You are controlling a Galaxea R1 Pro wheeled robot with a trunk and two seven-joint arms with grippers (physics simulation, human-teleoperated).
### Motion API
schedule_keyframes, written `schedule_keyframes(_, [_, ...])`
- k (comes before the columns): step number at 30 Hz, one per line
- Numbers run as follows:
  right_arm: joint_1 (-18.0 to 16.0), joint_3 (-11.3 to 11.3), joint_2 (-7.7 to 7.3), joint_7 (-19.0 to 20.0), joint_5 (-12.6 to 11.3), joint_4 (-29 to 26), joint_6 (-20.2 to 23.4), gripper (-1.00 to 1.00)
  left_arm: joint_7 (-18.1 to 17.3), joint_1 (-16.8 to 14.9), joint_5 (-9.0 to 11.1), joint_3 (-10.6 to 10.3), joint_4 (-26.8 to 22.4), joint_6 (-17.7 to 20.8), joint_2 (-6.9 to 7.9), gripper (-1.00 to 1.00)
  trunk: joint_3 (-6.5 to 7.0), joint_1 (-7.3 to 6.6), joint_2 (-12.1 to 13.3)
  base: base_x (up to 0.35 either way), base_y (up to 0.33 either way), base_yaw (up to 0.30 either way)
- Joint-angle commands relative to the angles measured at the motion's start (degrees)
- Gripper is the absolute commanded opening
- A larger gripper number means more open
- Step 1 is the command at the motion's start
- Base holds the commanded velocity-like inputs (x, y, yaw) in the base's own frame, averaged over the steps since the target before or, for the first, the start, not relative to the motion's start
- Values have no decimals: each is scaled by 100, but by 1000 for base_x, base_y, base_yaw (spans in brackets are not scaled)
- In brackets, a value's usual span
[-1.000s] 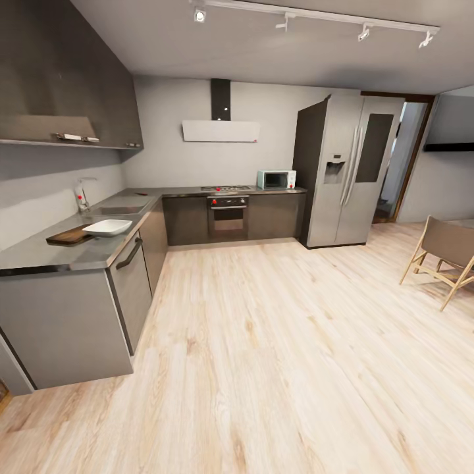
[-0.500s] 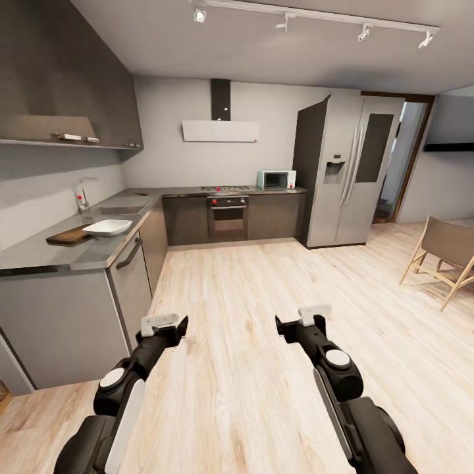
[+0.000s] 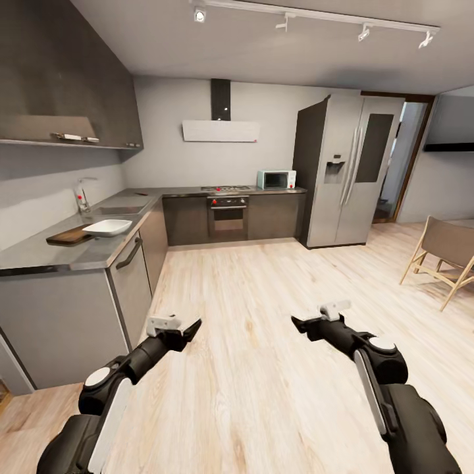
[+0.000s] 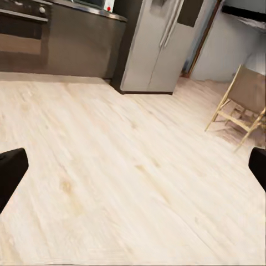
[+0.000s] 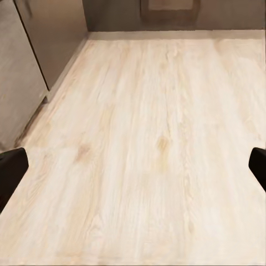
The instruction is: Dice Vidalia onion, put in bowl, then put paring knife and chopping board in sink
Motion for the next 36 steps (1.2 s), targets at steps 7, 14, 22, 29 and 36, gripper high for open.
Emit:
schedule_keyframes(7, [-92, -905, -292, 1781, 45, -7, 442, 100, -974, -4, 341, 307, -9, 669, 53, 100, -7, 0, -4, 62, -3, 0])
schedule_keyframes(14, [-92, -888, -308, 2001, 44, 2, 604, 100, -1033, -4, 374, 342, -17, 1571, 58, 100, -42, 0, -4, 290, -114, 140])
schedule_keyframes(22, [-92, -895, -303, 2092, 39, 2, 1073, 100, -1041, -4, 691, 339, -11, 1640, 55, 100, -95, 0, -4, 308, -198, 209])
schedule_keyframes(29, [-146, -895, -307, 2556, 30, 2, 1340, 100, -1058, -13, 1122, 337, -12, 1917, 80, 100, -146, 0, -4, 308, -202, 187])
schedule_keyframes(36, [-205, -897, -266, 2606, 34, 42, 1454, 100, -1299, -111, 1927, 337, -16, 2489, 359, 100, -193, 0, -4, 307, -202, 219])
